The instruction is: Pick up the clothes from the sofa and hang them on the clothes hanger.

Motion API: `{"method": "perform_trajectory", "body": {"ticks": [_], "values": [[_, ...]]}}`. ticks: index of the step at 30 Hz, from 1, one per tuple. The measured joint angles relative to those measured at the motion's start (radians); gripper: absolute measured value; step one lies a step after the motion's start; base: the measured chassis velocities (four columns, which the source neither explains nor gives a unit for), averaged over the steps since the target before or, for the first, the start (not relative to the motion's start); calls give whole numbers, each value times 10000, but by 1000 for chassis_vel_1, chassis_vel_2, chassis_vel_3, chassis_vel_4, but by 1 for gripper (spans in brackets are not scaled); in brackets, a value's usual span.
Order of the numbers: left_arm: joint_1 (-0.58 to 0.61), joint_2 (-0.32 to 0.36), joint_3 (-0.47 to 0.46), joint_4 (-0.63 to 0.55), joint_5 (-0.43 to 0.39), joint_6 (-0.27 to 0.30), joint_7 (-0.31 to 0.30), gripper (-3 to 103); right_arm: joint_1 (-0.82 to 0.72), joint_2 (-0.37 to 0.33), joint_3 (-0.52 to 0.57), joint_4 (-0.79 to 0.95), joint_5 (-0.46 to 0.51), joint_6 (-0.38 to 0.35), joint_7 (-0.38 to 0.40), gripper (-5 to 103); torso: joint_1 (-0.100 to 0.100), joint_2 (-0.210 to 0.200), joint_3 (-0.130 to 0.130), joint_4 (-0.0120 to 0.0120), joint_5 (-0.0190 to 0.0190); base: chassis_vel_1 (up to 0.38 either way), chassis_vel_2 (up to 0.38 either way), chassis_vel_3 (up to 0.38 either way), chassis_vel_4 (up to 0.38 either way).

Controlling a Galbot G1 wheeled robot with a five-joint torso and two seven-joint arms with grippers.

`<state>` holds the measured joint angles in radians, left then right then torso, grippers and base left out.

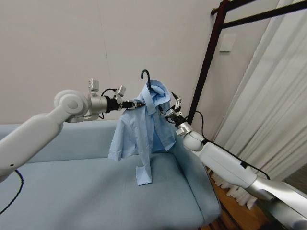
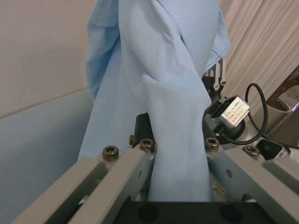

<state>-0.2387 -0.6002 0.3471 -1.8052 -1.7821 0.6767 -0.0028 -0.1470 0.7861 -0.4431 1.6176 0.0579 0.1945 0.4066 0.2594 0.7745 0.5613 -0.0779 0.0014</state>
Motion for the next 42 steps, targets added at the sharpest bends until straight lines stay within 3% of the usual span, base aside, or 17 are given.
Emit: {"method": "perform_trajectory", "body": {"ticks": [8, 11, 13, 14, 15, 17, 18, 21, 22, 25, 28, 32, 33, 36, 37, 41, 42], "values": [[1, 136, -24, 396, 366, -177, 723, 8, -66, -1029, 128, 1278, 2352, -92, -1674, 100, -1, -1, -1, 1, 1, 0, 0, 0, 0], [1, 223, 130, 737, 714, -366, 1232, 8, -29, -1506, 352, 1681, 3691, -110, -2750, 100, -1, 0, 0, -2, 1, 0, 0, 0, 0], [3, 344, 219, 975, 930, -437, 1864, 8, 180, -1847, 546, 1758, 5147, -141, -3966, 100, -1, 0, 0, 0, 1, 0, 0, 0, 0], [3, 344, 219, 975, 930, -437, 1864, 8, 180, -1847, 546, 1758, 5147, -141, -3966, 100, -1, 0, 0, 0, 1, 0, 0, 0, 0], [-1, 392, 244, 1065, 1051, -449, 2156, 8, 290, -1951, 617, 1726, 5627, -196, -4481, 100, -1, 0, -1, 0, 0, 0, 0, 0, 0], [-70, 519, 353, 1239, 1305, -474, 2861, 8, 698, -2186, 752, 1537, 6791, -508, -5979, 100, -1, 0, 0, 1, 1, 0, 0, 0, 0], [-70, 519, 353, 1239, 1305, -474, 2861, 8, 698, -2186, 752, 1537, 6791, -508, -5979, 100, -1, 0, 0, 1, 1, 0, 0, 0, 0], [-259, 784, 593, 1458, 1711, -660, 4115, 8, 1405, -2353, 969, 890, 8307, -1413, -8256, 100, -1, 0, -1, 1, 1, 0, 0, 0, 0], [-259, 784, 593, 1458, 1711, -660, 4115, 8, 1405, -2353, 969, 890, 8307, -1413, -8256, 100, -1, 0, -1, 1, 1, 0, 0, 0, 0], [-358, 1026, 730, 1700, 2271, -846, 4937, 8, 1811, -2395, 1247, 379, 9014, -2285, -9689, 100, 0, 0, 0, 1, 0, 0, 0, 0, 0], [-371, 1185, 744, 1794, 2660, -894, 5174, 8, 1807, -2505, 1394, 602, 9502, -2847, -9195, 100, 0, 0, 0, 0, -1, 0, 0, 0, 0], [-313, 1457, 700, 1640, 2729, -929, 5063, 8, 1356, -2645, 1614, 1831, 10462, -3592, -6833, 100, -1, 0, 0, 0, 1, 0, 0, 0, 0], [-313, 1457, 700, 1640, 2729, -929, 5063, 8, 1356, -2645, 1614, 1831, 10462, -3592, -6833, 100, -1, 0, 0, 0, 1, 0, 0, 0, 0], [-293, 1521, 667, 1423, 2701, -931, 4929, 8, 1383, -2259, 1670, 2814, 11883, -4185, -4409, 100, -1, 0, 0, 0, 1, 0, 0, 0, 0], [-293, 1521, 667, 1423, 2701, -931, 4929, 8, 1383, -2259, 1670, 2814, 11883, -4185, -4409, 100, -1, 0, 0, 0, 1, 0, 0, 0, 0], [-246, 1543, 659, 1203, 2666, -931, 4837, 8, 1771, -1615, 1680, 3365, 13600, -4778, -1952, 100, -1, 0, 0, 4, -2, 0, 0, 0, 0], [-246, 1543, 659, 1203, 2666, -931, 4837, 8, 1771, -1615, 1680, 3365, 13600, -4778, -1952, 100, -1, 0, 0, 4, -2, 0, 0, 0, 0]]}}
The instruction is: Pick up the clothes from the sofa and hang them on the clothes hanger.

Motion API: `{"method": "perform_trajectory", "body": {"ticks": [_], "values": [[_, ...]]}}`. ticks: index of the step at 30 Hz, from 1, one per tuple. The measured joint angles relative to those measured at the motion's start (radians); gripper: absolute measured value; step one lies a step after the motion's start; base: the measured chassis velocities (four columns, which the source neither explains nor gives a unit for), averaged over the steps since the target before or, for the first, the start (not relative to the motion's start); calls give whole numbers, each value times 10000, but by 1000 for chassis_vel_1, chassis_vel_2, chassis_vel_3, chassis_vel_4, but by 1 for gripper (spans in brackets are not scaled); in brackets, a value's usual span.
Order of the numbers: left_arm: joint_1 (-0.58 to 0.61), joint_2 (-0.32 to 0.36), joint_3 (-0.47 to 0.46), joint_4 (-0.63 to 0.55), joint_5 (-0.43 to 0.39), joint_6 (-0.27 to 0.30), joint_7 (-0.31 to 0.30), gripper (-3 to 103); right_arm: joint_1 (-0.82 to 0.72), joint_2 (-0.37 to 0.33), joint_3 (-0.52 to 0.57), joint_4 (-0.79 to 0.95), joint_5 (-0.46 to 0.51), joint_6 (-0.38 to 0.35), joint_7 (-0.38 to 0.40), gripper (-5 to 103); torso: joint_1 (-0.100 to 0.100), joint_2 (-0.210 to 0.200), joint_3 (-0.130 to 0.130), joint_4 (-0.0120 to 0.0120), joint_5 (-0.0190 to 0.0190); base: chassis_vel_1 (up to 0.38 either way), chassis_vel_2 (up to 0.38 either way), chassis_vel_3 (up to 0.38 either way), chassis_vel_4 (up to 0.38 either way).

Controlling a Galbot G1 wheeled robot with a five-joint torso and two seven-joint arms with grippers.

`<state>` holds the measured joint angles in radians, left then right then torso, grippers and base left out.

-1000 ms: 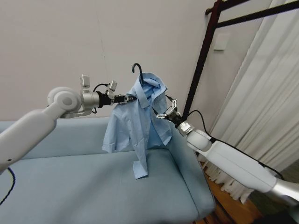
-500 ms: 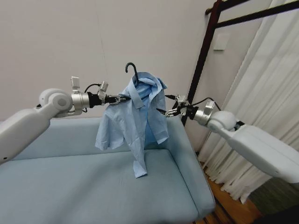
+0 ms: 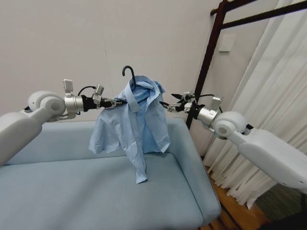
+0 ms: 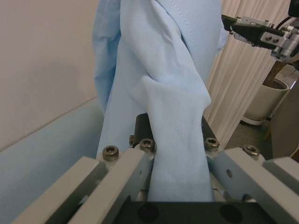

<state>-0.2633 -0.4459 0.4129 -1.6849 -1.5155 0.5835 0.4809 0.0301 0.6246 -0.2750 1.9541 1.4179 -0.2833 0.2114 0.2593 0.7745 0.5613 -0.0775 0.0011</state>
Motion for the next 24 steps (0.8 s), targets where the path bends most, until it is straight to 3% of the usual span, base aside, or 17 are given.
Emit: {"method": "perform_trajectory", "body": {"ticks": [2, 5, 11, 15, 17, 19, 20, 21, 24], "values": [[13, 1, -5, -58, -19, 0, -46, 8, 161, 186, 50, 243, 773, -344, 974, 100, 0, 0, 0, -1, 0, 0, 0, 0, 0], [19, -15, -7, -83, -26, 0, -106, 8, 268, 280, 135, 440, 1379, -765, 1769, 100, 0, 1, 0, -5, 1, 0, 0, 0, 0], [19, -21, -24, -162, -64, 0, -134, 8, 304, 377, 76, 511, 1737, -1098, 2360, 99, 0, 0, 0, -6, 4, 0, 0, 0, 0], [22, -14, -26, -216, -73, -8, -166, 8, 341, 608, 6, 399, 1838, -1102, 2596, 80, 0, -2, 0, -2, 3, 0, 0, 0, 0], [28, -18, -26, -220, -73, -12, -185, 8, 367, 643, 1, 381, 1839, -1099, 2615, 80, 0, -3, 0, -2, 3, 0, 0, 0, 0], [33, -34, -27, -224, -73, -16, -210, 8, 413, 668, -6, 372, 1836, -1093, 2616, 69, 0, -2, 0, -2, 2, 0, 0, 0, 0], [34, -41, -27, -226, -73, -17, -216, 8, 425, 668, -9, 373, 1836, -1091, 2614, 69, 0, -3, 0, -3, 2, 0, 0, 0, 0], [35, -55, -28, -229, -73, -20, -225, 8, 441, 642, -14, 383, 1831, -1081, 2594, 58, 0, -2, 0, -4, 3, 0, 0, 0, 0], [34, -71, -29, -229, -73, -24, -243, 8, 441, 579, -22, 399, 1796, -1069, 2548, 52, 0, -2, 0, -5, 3, 0, 0, 0, 0]]}}
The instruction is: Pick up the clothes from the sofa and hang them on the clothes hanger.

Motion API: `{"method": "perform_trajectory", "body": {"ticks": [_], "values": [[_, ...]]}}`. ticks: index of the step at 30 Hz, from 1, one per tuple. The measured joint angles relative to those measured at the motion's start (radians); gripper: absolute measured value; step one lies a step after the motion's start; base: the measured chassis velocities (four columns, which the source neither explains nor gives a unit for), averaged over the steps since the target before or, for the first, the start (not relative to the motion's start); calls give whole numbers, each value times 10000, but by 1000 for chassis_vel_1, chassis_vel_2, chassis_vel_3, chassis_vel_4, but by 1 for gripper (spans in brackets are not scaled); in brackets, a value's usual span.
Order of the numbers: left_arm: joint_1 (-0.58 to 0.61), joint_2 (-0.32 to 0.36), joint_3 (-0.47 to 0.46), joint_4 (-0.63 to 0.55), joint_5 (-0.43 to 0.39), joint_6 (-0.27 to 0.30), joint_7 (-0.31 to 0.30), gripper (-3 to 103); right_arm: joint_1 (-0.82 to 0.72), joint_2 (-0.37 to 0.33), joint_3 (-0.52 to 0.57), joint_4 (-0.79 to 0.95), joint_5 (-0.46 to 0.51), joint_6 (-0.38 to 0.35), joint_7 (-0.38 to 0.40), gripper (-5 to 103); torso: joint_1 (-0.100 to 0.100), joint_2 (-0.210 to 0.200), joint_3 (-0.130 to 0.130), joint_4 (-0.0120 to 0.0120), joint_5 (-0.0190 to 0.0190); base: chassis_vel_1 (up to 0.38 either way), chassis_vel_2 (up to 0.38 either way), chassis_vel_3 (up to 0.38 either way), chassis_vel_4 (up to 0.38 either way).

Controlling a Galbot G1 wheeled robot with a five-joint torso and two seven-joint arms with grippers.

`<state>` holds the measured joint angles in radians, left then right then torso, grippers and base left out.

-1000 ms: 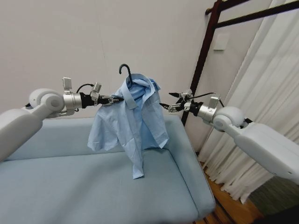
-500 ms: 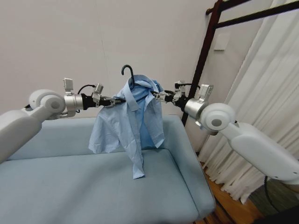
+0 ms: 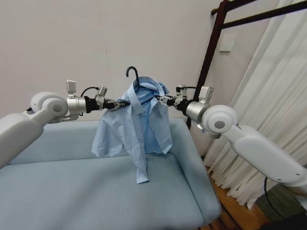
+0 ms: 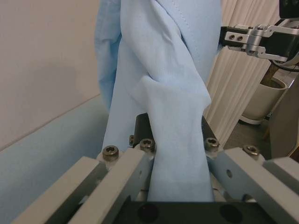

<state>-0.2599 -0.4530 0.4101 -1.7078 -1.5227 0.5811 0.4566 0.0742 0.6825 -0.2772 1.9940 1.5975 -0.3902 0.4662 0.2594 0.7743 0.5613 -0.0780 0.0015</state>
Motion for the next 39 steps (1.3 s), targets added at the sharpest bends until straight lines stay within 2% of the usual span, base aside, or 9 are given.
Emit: {"method": "perform_trajectory", "body": {"ticks": [3, 5, 8, 12, 14, 18, 28, 33, 39], "values": [[0, -7, 0, -11, 2, -4, -12, 8, 0, -92, -12, 29, -52, 10, -85, 42, 0, 0, 0, -1, -1, 0, 0, 0, 0], [0, -10, 0, -39, 6, -7, -27, 8, 12, -145, -35, 33, -135, 15, -148, 31, 0, 0, 0, 0, 0, 0, 0, 0, 0], [1, -9, 0, -82, 7, -10, -39, 8, 27, -175, -61, 20, -253, 20, -238, 26, 0, 0, 0, 0, 0, 0, 0, 0, 0], [75, 70, -9, -182, 7, -32, -53, 8, 82, -215, -107, -43, -610, 32, -348, 4, 0, 0, 0, 1, 0, 0, 0, 0, 0], [98, 83, -27, -197, 7, -36, -60, 8, 98, -238, -116, -73, -732, 42, -392, 2, 0, 0, 0, 3, -1, 0, 0, 0, 0], [188, 95, -99, -272, 5, -37, -101, 8, 175, -326, -123, -205, -1133, 66, -565, 1, 0, 1, 0, 2, 0, 0, 0, 0, 0], [406, 150, -225, -614, -118, -37, -226, 8, 975, -442, -228, -1166, -2659, 56, -1881, 0, 0, 2, 0, 2, 0, 0, 0, 0, 0], [622, 209, -428, -781, -150, -37, -262, 8, 1815, -361, -454, -1845, -4017, -98, -3110, 0, 0, 2, 0, 0, -1, 0, 0, 0, 0], [839, 244, -623, -935, -183, -37, -281, 8, 2427, -62, -649, -2502, -5075, -161, -3995, 0, 0, 2, 0, 2, -2, 0, 0, 0, 0]]}}
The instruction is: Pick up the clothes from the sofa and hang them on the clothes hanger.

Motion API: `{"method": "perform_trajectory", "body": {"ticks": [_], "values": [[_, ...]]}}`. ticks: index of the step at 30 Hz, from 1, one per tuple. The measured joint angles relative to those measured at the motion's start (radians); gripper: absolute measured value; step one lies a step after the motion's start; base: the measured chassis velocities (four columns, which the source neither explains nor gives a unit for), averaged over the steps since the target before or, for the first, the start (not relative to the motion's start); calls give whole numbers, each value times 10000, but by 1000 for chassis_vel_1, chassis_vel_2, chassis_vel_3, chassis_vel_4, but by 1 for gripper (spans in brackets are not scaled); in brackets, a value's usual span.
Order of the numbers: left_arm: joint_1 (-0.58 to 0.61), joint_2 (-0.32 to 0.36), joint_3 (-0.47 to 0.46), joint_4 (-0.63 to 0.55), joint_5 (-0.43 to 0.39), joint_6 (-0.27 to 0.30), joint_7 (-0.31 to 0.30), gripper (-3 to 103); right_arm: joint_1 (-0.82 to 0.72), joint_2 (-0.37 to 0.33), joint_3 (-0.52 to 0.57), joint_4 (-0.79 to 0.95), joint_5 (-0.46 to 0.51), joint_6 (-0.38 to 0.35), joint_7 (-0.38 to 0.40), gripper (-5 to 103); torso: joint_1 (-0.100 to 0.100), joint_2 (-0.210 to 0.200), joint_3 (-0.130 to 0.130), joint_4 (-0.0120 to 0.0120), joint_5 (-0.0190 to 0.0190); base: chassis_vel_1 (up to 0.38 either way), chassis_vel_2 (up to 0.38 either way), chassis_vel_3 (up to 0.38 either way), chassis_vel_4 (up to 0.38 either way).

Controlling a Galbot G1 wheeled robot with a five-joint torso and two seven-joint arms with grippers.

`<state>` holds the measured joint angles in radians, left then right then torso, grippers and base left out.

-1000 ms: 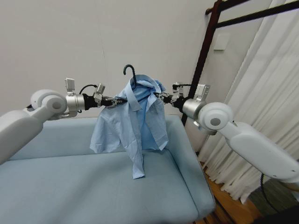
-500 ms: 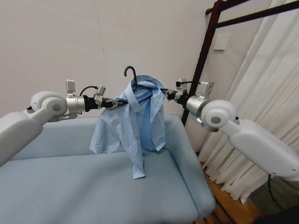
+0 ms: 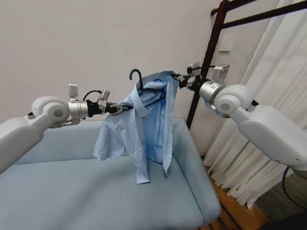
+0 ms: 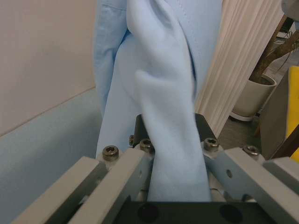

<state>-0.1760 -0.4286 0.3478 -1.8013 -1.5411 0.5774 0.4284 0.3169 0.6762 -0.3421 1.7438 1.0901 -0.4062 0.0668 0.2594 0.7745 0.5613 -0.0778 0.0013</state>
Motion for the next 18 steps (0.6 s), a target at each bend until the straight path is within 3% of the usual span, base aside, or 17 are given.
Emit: {"method": "perform_trajectory", "body": {"ticks": [4, 9, 18], "values": [[109, 39, -188, -48, -123, 0, -12, 8, 308, 163, -125, -643, -1418, 228, -1134, 0, 0, 0, 0, 0, 0, 0, 0, 0, 0], [344, 73, -480, -53, -191, -2, -27, 8, 228, -25, -176, -758, -2305, 378, -2017, 0, 0, 0, 0, -1, 1, 0, 0, 0, 0], [578, 22, -670, 0, -184, -8, -115, 8, -171, -580, -122, 381, -1747, 51, -2129, 0, 0, 0, 0, -1, 1, 0, 0, 0, 0]]}}
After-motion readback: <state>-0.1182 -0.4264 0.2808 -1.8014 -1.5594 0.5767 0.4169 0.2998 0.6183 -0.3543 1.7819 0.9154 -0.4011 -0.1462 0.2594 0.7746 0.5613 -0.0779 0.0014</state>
